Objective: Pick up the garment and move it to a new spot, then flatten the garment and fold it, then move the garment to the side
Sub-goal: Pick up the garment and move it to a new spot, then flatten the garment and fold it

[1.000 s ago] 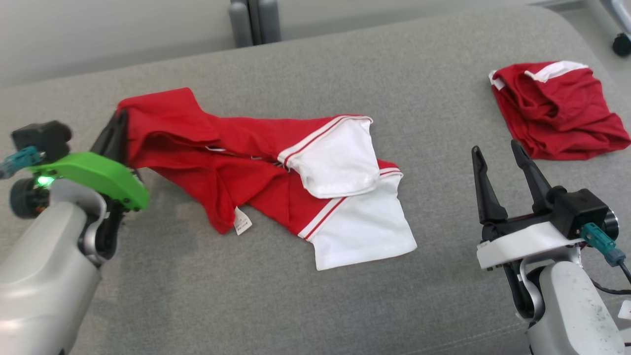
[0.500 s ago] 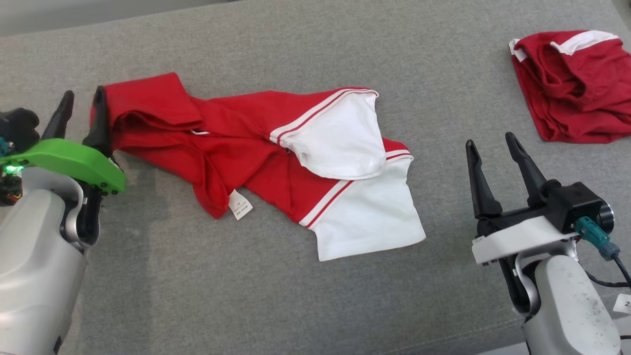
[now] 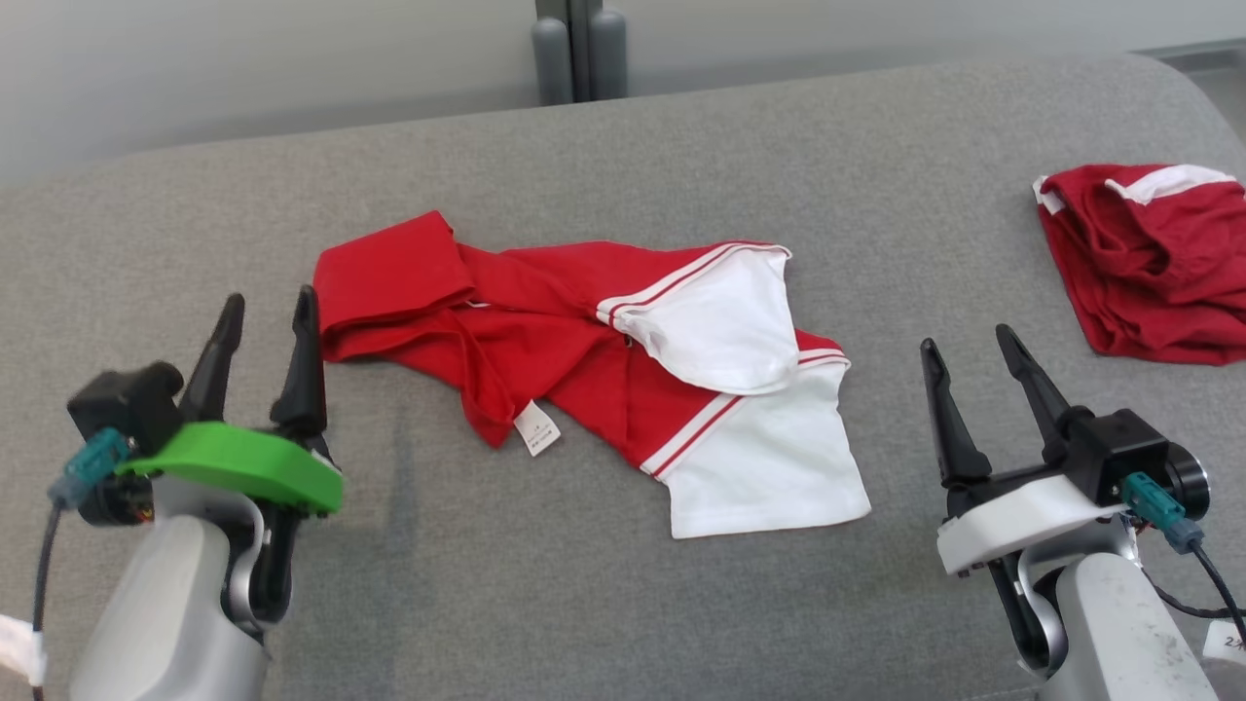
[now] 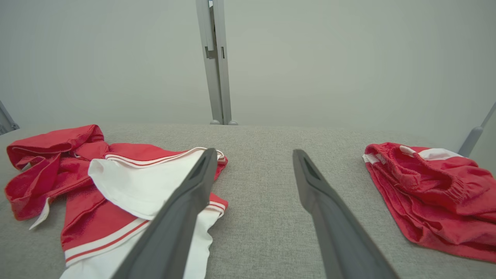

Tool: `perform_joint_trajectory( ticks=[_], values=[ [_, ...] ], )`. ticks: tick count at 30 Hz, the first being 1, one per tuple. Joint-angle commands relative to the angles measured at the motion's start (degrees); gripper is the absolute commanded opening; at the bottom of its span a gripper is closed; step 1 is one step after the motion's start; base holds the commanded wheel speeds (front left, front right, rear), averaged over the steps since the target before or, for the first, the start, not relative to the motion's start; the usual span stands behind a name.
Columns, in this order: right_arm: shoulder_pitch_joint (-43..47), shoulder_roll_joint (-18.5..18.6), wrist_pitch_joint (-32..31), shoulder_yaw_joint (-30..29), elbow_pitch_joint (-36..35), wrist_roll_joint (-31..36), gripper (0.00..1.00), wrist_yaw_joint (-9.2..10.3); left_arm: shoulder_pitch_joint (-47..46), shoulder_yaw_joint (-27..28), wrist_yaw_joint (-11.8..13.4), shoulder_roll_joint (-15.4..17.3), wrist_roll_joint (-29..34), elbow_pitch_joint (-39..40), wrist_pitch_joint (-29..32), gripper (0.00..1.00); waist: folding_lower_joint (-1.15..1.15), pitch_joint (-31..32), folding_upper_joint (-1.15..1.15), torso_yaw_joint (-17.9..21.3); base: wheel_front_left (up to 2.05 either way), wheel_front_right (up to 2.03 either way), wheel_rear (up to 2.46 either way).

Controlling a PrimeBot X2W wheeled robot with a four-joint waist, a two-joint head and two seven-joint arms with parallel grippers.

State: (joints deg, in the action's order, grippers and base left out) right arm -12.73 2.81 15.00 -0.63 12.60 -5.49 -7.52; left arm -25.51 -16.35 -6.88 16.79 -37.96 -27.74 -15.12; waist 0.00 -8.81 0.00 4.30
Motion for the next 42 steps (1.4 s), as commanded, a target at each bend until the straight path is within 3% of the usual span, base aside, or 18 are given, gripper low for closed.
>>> perform_joint_trajectory(
  ticks=[1, 13, 23, 42],
  values=[
    [1.4, 0.2, 0.2, 0.0, 0.4, 0.1, 1.00, 0.07, 3.2, 0.8, -0.2, -0.8, 1.4, 1.0, 0.0, 1.00, 0.00, 5.0, 0.00, -3.5, 0.00, 0.00, 0.00],
    [7.4, 0.2, 0.2, 0.0, 1.3, -1.3, 1.00, 0.07, 19.8, 6.0, 0.0, -7.1, 9.8, 8.8, 0.0, 1.00, 0.00, 10.4, 0.00, -5.2, 0.00, 0.00, 0.00],
    [11.1, 0.2, 0.2, 0.4, 2.0, -3.8, 1.00, 0.07, 27.7, 9.5, -0.2, -11.4, 13.5, 13.3, 0.0, 1.00, 0.00, 11.5, 0.00, -5.2, 0.00, 0.00, 0.00],
    [10.6, 0.2, 0.2, 0.8, 3.7, -3.6, 1.00, 0.07, 30.8, 10.4, -0.6, -13.4, 16.9, 14.5, 0.0, 1.00, 0.00, 11.4, 0.00, -5.0, 0.00, 0.00, 0.00]
  ],
)
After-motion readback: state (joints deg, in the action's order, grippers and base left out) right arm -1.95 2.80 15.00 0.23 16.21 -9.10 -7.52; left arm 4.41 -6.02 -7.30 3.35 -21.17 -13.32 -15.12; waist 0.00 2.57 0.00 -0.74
